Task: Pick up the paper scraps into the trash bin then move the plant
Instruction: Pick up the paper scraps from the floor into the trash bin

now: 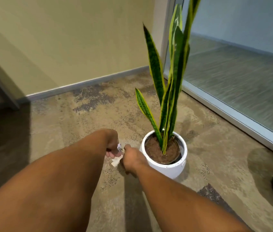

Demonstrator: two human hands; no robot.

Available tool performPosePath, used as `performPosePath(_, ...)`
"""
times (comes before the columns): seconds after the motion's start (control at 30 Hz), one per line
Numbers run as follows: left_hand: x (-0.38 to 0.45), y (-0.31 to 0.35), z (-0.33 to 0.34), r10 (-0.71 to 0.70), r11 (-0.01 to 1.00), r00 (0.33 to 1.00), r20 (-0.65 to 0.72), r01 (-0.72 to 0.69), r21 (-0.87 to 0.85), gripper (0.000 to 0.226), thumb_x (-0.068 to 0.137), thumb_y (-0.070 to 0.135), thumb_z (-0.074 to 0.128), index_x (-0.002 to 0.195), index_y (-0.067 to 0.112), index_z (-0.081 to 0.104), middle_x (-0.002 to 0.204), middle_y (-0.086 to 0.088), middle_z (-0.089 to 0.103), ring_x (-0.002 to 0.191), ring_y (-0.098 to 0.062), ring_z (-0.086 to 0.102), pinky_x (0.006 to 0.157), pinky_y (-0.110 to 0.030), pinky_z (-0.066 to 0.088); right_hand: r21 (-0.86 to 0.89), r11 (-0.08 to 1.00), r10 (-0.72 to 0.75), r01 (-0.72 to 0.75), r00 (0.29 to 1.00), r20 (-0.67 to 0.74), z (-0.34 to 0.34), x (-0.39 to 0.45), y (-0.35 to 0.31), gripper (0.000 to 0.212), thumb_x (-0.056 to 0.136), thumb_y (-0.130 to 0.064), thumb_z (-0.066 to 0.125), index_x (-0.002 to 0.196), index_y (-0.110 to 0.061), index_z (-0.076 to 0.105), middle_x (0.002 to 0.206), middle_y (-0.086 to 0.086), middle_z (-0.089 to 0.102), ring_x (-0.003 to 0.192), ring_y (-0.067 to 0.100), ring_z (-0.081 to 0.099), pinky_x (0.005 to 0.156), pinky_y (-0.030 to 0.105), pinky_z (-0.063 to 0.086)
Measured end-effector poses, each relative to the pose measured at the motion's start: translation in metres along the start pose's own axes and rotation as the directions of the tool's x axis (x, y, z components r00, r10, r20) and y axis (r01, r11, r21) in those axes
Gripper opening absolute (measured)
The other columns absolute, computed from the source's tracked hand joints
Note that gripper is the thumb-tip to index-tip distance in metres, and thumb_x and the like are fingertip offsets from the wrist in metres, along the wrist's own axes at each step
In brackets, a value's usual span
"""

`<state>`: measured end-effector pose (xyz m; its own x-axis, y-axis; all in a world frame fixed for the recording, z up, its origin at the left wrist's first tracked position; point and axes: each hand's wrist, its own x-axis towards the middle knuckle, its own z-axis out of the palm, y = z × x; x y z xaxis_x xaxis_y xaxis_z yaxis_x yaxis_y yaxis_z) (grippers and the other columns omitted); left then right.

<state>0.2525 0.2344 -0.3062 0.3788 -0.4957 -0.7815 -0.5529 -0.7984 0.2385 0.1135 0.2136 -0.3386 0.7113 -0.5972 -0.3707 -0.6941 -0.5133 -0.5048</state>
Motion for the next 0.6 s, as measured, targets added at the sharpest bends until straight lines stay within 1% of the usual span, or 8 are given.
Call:
performPosePath(0.03,-0.013,0.005,-0.001,0.032,0.999,0.999,-0.035,-0.033,-0.007,0.010,0.091,0.008,0.070,0.081,0.008,0.072,0.070,-0.002,0.072,0.069,-0.012,0.065,0.089,-0.031,0.059,0.016,1.000,-0.025,0.025,0.999,-0.034,-0.009,-0.008,0.001,0.042,0.094,-0.015,0.052,0.135,-0.011,0.045,0.130,0.018,0.058,0.118,0.038,0.057,0.091,0.042,0.048)
performPosePath(0.13,-0.048,0.014,0.004,0.124,0.986,0.989,-0.075,-0.131,-0.098,0.013,0.088,0.006,0.074,0.075,0.007,0.070,0.063,-0.004,0.071,0.058,-0.009,0.067,0.061,-0.021,0.058,0.032,0.995,-0.086,0.090,0.990,-0.109,-0.036,-0.030,0.008,0.042,0.094,-0.026,0.055,0.134,-0.014,0.046,0.128,0.017,0.060,0.117,0.038,0.058,0.088,0.040,0.048)
performPosePath(0.2,-0.067,0.021,0.011,0.157,0.966,0.983,-0.091,-0.172,-0.195,0.013,0.087,0.003,0.073,0.075,0.006,0.071,0.066,-0.008,0.069,0.054,-0.009,0.067,0.053,-0.018,0.055,0.033,0.993,-0.104,0.110,0.984,-0.145,-0.055,-0.045,0.015,0.044,0.095,-0.030,0.053,0.136,-0.015,0.045,0.128,0.016,0.060,0.116,0.038,0.058,0.085,0.040,0.047)
performPosePath(0.23,-0.075,0.026,0.013,0.167,0.958,0.979,-0.115,-0.189,-0.217,0.011,0.087,0.002,0.074,0.076,0.004,0.072,0.066,-0.009,0.069,0.052,-0.009,0.067,0.052,-0.018,0.055,0.028,0.992,-0.114,0.120,0.980,-0.165,-0.064,-0.051,0.019,0.045,0.095,-0.029,0.052,0.138,-0.015,0.044,0.128,0.016,0.060,0.116,0.038,0.058,0.086,0.040,0.047)
performPosePath(0.33,-0.098,0.051,0.022,0.184,0.934,0.966,-0.181,-0.229,-0.275,0.002,0.089,-0.001,0.070,0.087,-0.003,0.069,0.054,-0.002,0.069,0.044,-0.007,0.063,0.052,-0.020,0.055,0.025,0.992,-0.116,0.123,0.971,-0.209,-0.092,-0.069,0.037,0.046,0.096,-0.024,0.049,0.141,-0.017,0.044,0.130,0.017,0.059,0.117,0.038,0.058,0.089,0.039,0.049)
performPosePath(0.4,-0.109,0.071,0.028,0.195,0.912,0.957,-0.213,-0.257,-0.319,0.004,0.090,-0.003,0.067,0.094,-0.006,0.066,0.051,0.000,0.068,0.041,-0.007,0.061,0.050,-0.019,0.055,0.021,0.994,-0.097,0.105,0.966,-0.240,-0.110,-0.081,0.052,0.044,0.095,-0.022,0.049,0.139,-0.015,0.047,0.131,0.018,0.059,0.118,0.038,0.058,0.090,0.040,0.049)
performPosePath(0.5,-0.121,0.100,0.042,0.220,0.900,0.947,-0.232,-0.289,-0.326,0.002,0.091,-0.005,0.065,0.092,-0.005,0.064,0.050,0.000,0.067,0.041,-0.007,0.060,0.049,-0.018,0.054,0.015,0.997,-0.070,0.077,0.959,-0.276,-0.136,-0.094,0.075,0.038,0.093,-0.020,0.054,0.129,-0.008,0.052,0.126,0.019,0.060,0.115,0.039,0.059,0.089,0.039,0.050)
performPosePath(0.6,-0.126,0.133,0.052,0.241,0.884,0.933,-0.267,-0.325,-0.337,0.002,0.090,-0.007,0.065,0.091,-0.006,0.064,0.054,-0.005,0.066,0.043,-0.011,0.059,0.049,-0.020,0.054,0.035,0.997,-0.054,0.068,0.950,-0.308,-0.162,-0.105,0.099,0.038,0.089,-0.019,0.056,0.127,-0.010,0.054,0.120,0.018,0.062,0.110,0.037,0.061,0.087,0.037,0.052)
